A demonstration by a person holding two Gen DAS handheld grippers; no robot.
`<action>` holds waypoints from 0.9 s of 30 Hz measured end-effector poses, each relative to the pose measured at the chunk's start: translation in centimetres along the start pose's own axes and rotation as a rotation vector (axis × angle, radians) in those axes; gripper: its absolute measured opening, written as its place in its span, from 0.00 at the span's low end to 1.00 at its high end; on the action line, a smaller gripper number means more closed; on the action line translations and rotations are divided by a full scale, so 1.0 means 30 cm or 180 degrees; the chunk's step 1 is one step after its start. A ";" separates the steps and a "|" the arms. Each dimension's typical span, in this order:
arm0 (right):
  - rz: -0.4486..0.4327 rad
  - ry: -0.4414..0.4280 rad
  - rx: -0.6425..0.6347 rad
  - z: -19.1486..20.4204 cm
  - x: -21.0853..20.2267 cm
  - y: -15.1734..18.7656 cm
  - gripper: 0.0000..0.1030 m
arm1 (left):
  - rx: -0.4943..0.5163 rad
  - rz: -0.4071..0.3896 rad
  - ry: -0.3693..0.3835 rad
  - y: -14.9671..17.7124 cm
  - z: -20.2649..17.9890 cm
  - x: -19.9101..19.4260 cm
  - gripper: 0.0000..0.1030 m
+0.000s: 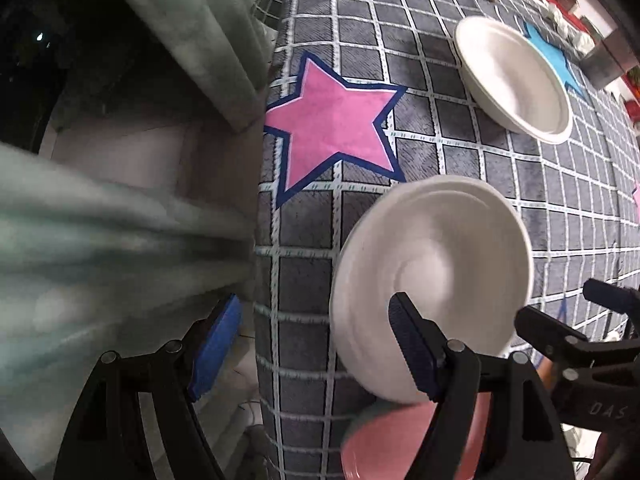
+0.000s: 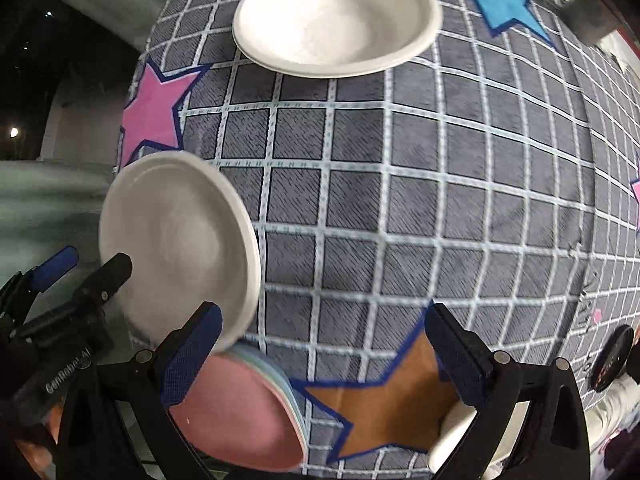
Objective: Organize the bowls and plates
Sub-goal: 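Move both grippers over to a second white paper bowl, then close both grippers on the second bowl rim and lift it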
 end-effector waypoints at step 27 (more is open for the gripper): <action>0.0052 -0.0539 -0.0077 0.272 0.155 -0.051 0.22 | 0.0354 0.0140 0.0008 -0.021 -0.148 0.056 0.36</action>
Point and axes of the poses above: each gripper's, at about its wrist camera, not at the fingertips, and x roughly the way its jaws point, z to its left, y to its underside, the point moved 9 cm from there along x, roughly the way its jaws point, and after that the axes turned 12 degrees about -x, right-handed, at the moved point
